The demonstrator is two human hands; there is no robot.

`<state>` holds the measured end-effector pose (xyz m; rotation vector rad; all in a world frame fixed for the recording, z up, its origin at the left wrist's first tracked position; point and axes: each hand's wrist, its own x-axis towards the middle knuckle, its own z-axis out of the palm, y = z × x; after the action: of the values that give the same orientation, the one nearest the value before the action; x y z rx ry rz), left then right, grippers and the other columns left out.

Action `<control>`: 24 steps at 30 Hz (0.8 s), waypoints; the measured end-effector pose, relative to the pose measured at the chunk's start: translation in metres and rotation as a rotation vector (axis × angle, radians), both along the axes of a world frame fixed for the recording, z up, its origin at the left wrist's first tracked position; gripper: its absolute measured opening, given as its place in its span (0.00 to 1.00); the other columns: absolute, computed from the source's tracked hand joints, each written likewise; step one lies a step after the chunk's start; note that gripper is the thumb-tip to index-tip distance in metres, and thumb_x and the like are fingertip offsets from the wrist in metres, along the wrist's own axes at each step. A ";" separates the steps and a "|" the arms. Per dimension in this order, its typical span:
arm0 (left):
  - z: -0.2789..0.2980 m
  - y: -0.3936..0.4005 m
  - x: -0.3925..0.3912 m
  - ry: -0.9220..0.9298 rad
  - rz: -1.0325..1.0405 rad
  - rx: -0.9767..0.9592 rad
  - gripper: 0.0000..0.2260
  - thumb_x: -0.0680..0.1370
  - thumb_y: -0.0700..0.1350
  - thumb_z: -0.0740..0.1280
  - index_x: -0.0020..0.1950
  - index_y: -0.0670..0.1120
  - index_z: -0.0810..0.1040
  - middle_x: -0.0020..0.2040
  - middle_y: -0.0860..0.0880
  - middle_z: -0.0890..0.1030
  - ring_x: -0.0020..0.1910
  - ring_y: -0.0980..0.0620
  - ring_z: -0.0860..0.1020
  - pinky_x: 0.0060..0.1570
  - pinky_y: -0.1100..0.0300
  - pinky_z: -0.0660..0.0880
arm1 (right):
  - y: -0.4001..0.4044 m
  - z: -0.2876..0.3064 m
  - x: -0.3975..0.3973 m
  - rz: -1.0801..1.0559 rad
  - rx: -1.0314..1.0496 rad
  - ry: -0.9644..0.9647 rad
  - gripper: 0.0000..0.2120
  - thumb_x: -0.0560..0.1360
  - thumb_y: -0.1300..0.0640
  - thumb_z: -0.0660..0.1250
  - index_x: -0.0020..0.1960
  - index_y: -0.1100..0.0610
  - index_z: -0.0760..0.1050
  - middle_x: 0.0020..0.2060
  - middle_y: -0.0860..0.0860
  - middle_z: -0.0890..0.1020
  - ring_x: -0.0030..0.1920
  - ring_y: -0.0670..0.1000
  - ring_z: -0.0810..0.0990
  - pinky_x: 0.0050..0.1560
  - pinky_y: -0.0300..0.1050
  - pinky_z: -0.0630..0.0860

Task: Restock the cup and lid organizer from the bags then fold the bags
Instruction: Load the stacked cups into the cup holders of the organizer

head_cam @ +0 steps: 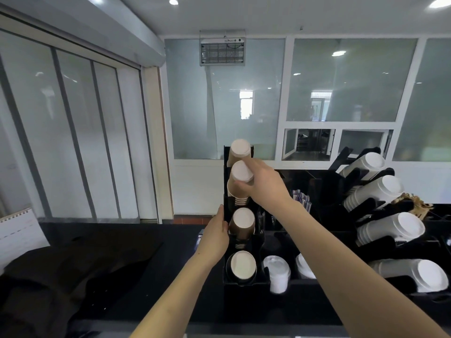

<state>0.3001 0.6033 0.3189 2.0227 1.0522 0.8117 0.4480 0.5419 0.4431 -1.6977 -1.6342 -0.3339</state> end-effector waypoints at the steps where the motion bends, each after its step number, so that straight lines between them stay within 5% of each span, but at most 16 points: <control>1: 0.000 0.003 0.000 0.007 0.002 -0.008 0.27 0.87 0.42 0.52 0.84 0.55 0.47 0.76 0.47 0.70 0.69 0.51 0.73 0.64 0.60 0.68 | 0.002 -0.001 0.000 0.005 0.005 0.004 0.30 0.77 0.49 0.73 0.76 0.50 0.68 0.64 0.53 0.80 0.62 0.57 0.79 0.60 0.56 0.78; 8: -0.003 0.010 -0.001 0.034 -0.016 -0.023 0.29 0.86 0.42 0.54 0.84 0.61 0.48 0.75 0.49 0.72 0.60 0.54 0.76 0.58 0.60 0.71 | 0.008 -0.013 0.008 0.014 0.026 0.130 0.29 0.76 0.44 0.74 0.74 0.48 0.70 0.64 0.50 0.79 0.63 0.55 0.78 0.64 0.56 0.77; 13: 0.000 0.008 -0.002 0.017 -0.019 -0.049 0.31 0.85 0.41 0.55 0.82 0.64 0.48 0.62 0.55 0.74 0.45 0.61 0.75 0.45 0.62 0.72 | 0.010 -0.018 0.010 0.011 0.049 0.168 0.31 0.76 0.43 0.75 0.76 0.46 0.69 0.65 0.49 0.78 0.64 0.54 0.77 0.63 0.56 0.77; 17: 0.001 0.007 -0.003 0.016 -0.013 -0.057 0.31 0.85 0.42 0.55 0.82 0.65 0.48 0.59 0.57 0.74 0.45 0.59 0.77 0.48 0.60 0.75 | 0.009 -0.019 0.009 0.002 0.052 0.188 0.33 0.76 0.44 0.75 0.77 0.47 0.68 0.66 0.49 0.78 0.66 0.54 0.77 0.64 0.56 0.76; 24: -0.001 0.005 -0.001 -0.005 0.011 -0.049 0.29 0.86 0.42 0.54 0.83 0.62 0.50 0.73 0.50 0.75 0.47 0.62 0.74 0.44 0.66 0.70 | 0.004 -0.019 0.005 -0.001 0.032 0.199 0.31 0.77 0.44 0.73 0.77 0.45 0.67 0.66 0.49 0.78 0.65 0.55 0.77 0.64 0.58 0.77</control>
<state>0.2992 0.6087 0.3183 1.9750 1.0708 0.7890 0.4526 0.5462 0.4241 -1.6516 -1.4758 -0.1840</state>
